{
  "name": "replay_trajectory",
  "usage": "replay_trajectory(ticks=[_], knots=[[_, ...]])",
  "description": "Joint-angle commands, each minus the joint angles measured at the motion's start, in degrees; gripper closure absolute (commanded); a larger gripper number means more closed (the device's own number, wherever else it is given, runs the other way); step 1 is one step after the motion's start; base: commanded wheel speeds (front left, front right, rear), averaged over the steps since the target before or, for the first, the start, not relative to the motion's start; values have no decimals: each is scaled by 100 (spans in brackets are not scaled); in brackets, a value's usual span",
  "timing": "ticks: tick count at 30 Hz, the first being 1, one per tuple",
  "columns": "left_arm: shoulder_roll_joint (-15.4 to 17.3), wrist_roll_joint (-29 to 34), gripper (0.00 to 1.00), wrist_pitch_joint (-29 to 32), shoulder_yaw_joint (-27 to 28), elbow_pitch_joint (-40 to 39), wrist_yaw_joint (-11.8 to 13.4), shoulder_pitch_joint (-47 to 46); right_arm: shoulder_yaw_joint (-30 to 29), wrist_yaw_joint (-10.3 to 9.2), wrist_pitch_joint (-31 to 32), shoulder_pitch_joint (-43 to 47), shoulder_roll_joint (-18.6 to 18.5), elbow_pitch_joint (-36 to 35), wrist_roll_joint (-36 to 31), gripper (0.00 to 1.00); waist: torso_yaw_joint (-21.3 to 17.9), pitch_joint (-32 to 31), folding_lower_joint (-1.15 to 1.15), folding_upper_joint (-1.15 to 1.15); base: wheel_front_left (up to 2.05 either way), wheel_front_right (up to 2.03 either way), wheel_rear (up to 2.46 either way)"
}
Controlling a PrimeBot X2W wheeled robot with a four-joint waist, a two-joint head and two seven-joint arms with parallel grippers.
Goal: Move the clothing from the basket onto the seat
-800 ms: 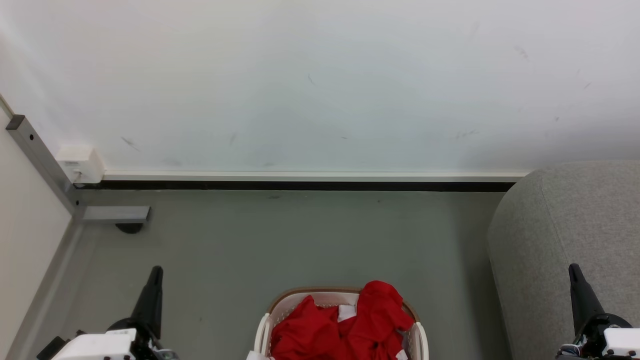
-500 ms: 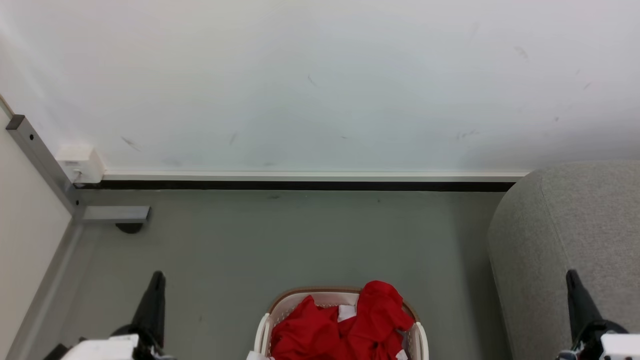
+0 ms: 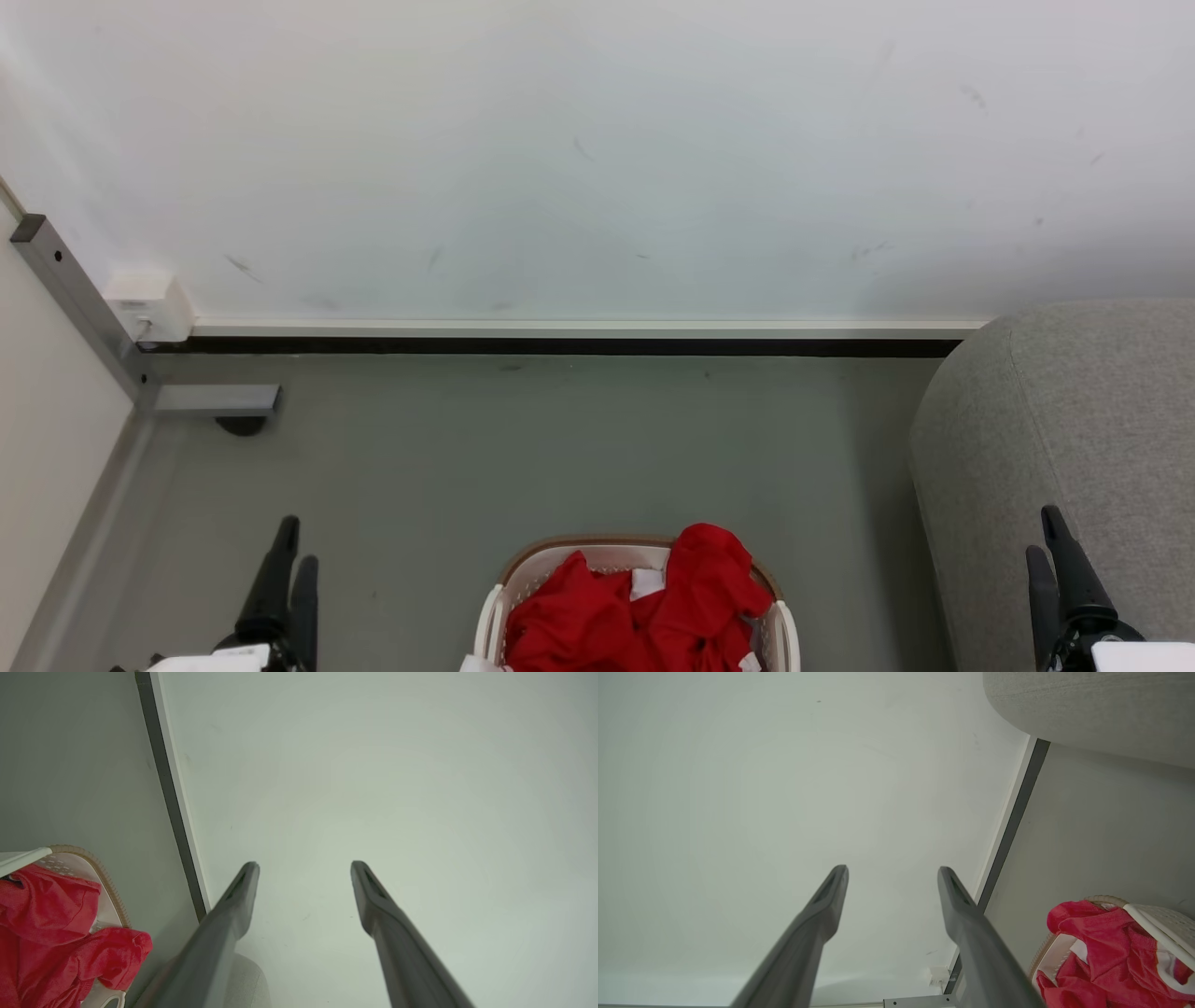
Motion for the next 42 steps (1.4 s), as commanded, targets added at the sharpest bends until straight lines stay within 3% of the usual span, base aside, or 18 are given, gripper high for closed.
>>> replay_trajectory(ticks=[1,24,42], knots=[[88,130,0,-86,-21,-184,-22,-138,49,-1,-79,-107,-50,-177,-104,0,-2,1,0,0,0,0,0],[144,2596,0,-621,-86,-663,-32,-103,411,-3,-601,-44,-73,-704,-2156,0,-36,14,0,0,0,0,0],[430,4878,0,-974,-395,-1021,-40,31,707,-5,-947,-10,-87,-774,-4381,0,-56,11,0,0,0,0,0]])
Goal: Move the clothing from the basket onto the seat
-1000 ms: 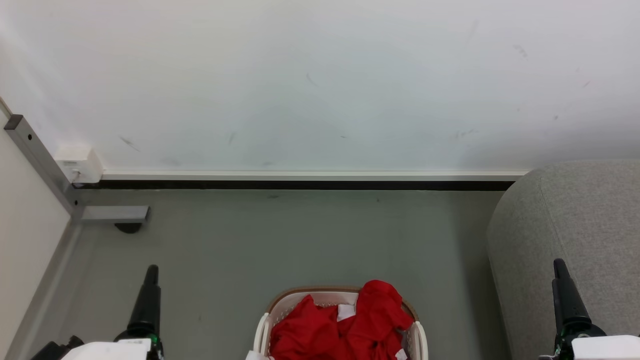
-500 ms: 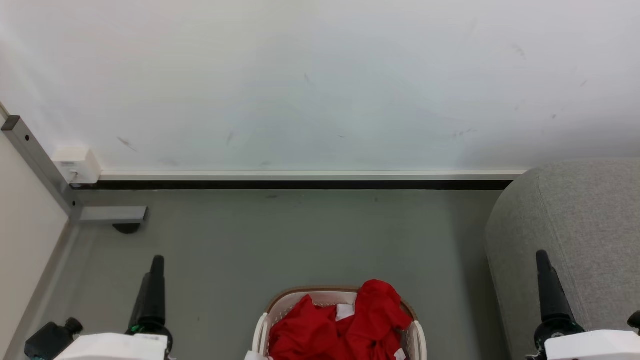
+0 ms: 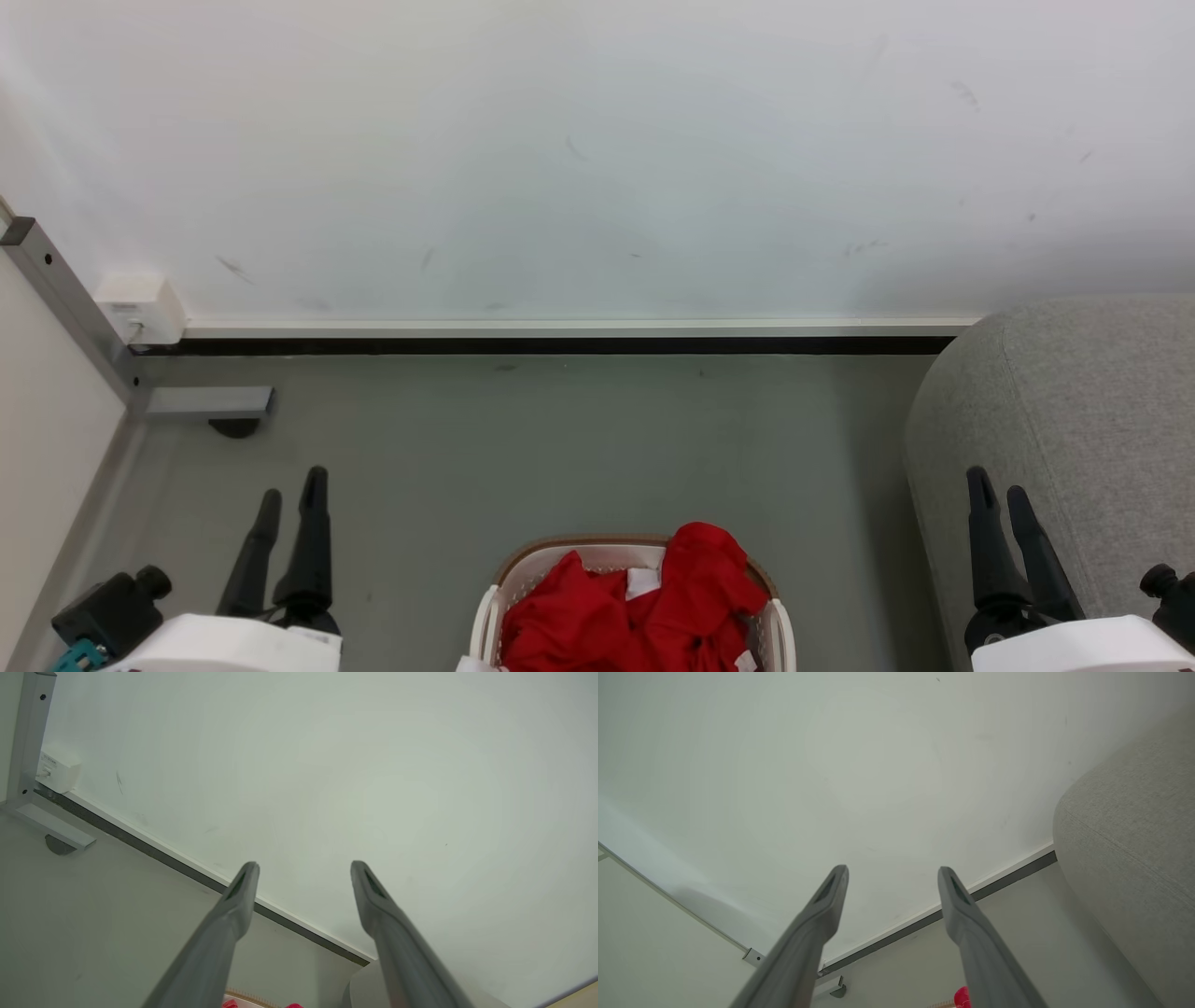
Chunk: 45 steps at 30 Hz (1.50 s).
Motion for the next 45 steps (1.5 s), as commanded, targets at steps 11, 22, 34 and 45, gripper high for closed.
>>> replay_trajectory(ticks=[11,22,34,45], knots=[[134,1033,0,-228,-172,-70,-33,28,91,-6,-222,-27,-67,89,-1228,0,-8,-17,0,0,0,0,0],[167,1772,0,-395,-184,-21,-26,66,101,-7,-385,-36,-74,260,-1935,0,-43,-33,0,0,0,0,0],[207,2404,0,-554,-297,64,-33,98,201,-8,-545,-70,-80,444,-2532,0,-76,-73,0,0,0,0,0],[230,2907,0,-699,-330,18,-35,116,287,-9,-684,-87,-85,520,-2942,0,-84,-66,0,0,0,0,0]])
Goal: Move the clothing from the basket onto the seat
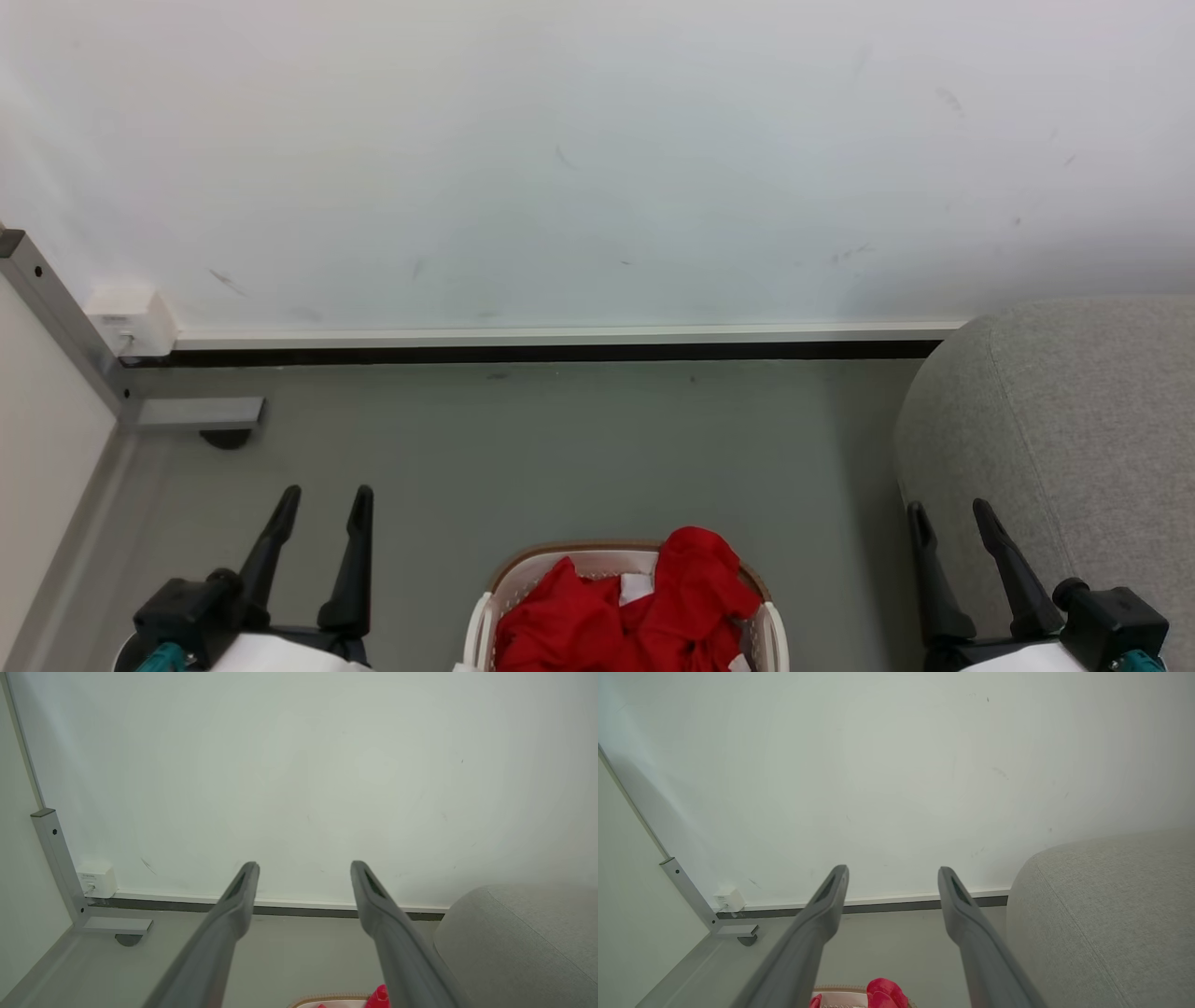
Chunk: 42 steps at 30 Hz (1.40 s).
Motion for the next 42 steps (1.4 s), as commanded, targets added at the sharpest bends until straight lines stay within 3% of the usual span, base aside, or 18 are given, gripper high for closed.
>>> replay_trajectory(ticks=[1,27,42], knots=[[56,154,0,-60,13,-38,-10,17,10,-9,-53,-78,-53,-3,-124,0,-5,3,0,0,0,0,0],[91,990,0,-344,-38,-78,-7,35,136,-12,-337,-82,-60,-13,-993,0,-34,-13,0,0,0,0,0],[78,826,0,-330,-40,-17,-8,-11,129,-12,-317,-78,-57,-6,-882,0,-16,8,0,0,0,0,0]])
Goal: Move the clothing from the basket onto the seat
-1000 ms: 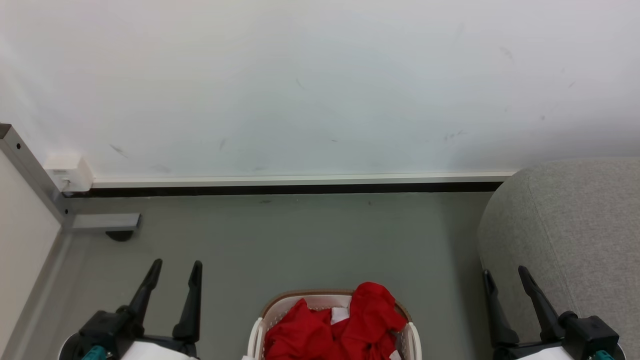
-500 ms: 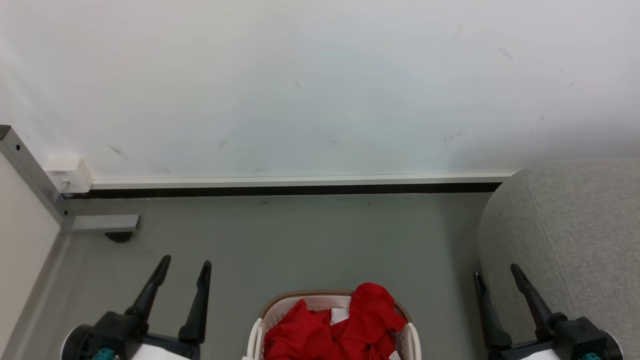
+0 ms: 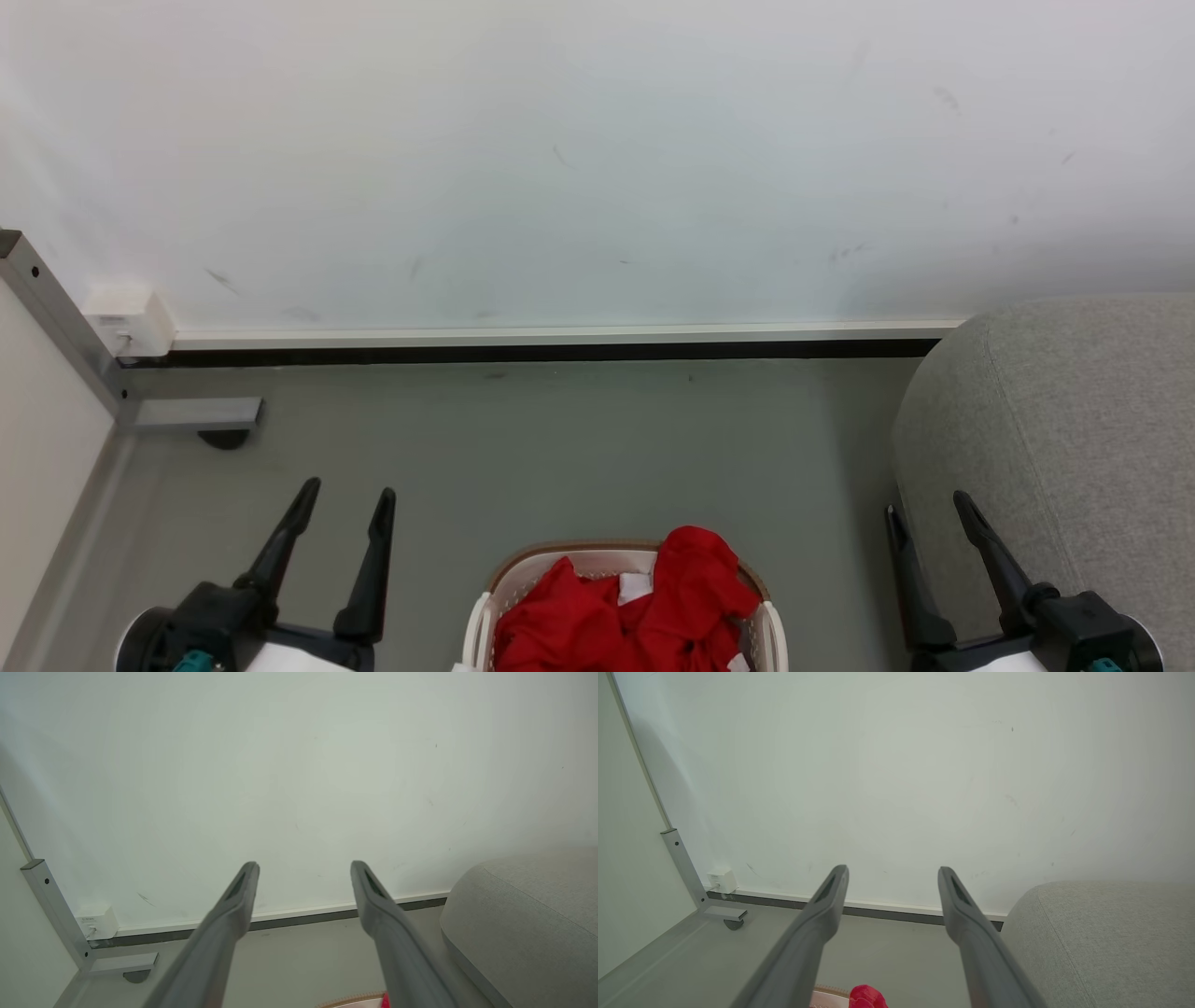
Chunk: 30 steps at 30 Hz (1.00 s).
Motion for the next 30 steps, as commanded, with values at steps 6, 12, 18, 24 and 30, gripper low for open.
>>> replay_trajectory(ticks=[6,12,18,24,30], knots=[[34,-63,0,-5,15,10,8,-22,-5,-12,0,-51,-36,-11,37,0,-2,4,0,0,0,0,0],[34,-115,0,-5,42,-26,7,0,10,-12,0,-60,-36,-40,41,0,-76,33,0,0,0,0,0],[71,-169,0,-4,10,-27,7,-17,7,-12,1,-65,-35,-86,72,0,-287,139,0,0,0,0,0],[237,-302,0,-5,-109,16,7,-159,-7,-12,2,-101,-33,-247,141,0,-575,459,0,0,0,0,0],[624,-527,0,-4,-357,284,8,-378,-164,-12,2,-172,-29,-541,308,0,-982,990,0,0,0,0,0]])
